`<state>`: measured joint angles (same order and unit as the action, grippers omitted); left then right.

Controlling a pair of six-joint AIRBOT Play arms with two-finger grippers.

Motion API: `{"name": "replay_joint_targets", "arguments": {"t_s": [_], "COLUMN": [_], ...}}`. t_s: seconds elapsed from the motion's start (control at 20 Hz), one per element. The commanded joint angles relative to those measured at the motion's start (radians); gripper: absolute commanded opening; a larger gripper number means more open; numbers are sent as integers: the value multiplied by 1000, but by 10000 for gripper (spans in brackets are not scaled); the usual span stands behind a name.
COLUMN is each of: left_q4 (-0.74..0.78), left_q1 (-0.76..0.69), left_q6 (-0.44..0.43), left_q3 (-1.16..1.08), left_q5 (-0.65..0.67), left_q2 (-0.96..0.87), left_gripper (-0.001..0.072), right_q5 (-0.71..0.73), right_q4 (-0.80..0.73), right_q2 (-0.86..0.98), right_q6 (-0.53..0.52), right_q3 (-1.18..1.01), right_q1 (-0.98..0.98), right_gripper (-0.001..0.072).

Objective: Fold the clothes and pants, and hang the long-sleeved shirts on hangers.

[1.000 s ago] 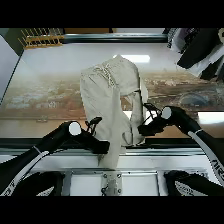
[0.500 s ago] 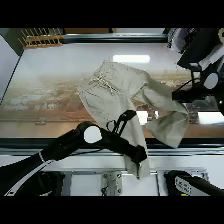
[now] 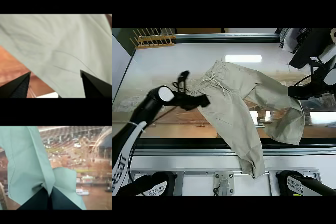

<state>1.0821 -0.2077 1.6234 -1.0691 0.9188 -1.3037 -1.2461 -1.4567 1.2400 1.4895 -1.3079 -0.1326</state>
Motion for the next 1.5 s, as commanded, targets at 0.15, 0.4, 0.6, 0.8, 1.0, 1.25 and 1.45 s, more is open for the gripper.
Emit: {"name": "replay_joint_targets", "arguments": {"t_s": [0.15, 0.4, 0.6, 0.8, 1.0, 1.25, 1.45], "left_q4": [-164, -192, -146, -131, -128, 54, 14], "left_q1": [302, 228, 157, 131, 159, 199, 152], "left_q6": [-59, -90, -83, -51, -86, -191, -189], "left_q3": [-3, -135, -287, -383, -365, 47, 392], "left_q5": [-117, -83, -43, 5, 69, 231, 488], "left_q2": [-266, -418, -510, -570, -530, -68, 359], "left_gripper": [672, 672, 672, 319, 8, 8, 8], "right_q5": [-6, -12, -12, -12, -12, -28, -32], "right_q4": [48, 55, 56, 74, 69, 74, 92], "right_q2": [10, 10, 10, 10, 10, 7, 8], "right_q6": [8, 8, 8, 8, 7, 7, 7], "right_q3": [-1, -1, -1, -1, -2, -2, -2], "right_q1": [0, 10, 30, 37, 36, 37, 55], "right_gripper": [7, 7, 7, 7, 7, 7, 7]}}
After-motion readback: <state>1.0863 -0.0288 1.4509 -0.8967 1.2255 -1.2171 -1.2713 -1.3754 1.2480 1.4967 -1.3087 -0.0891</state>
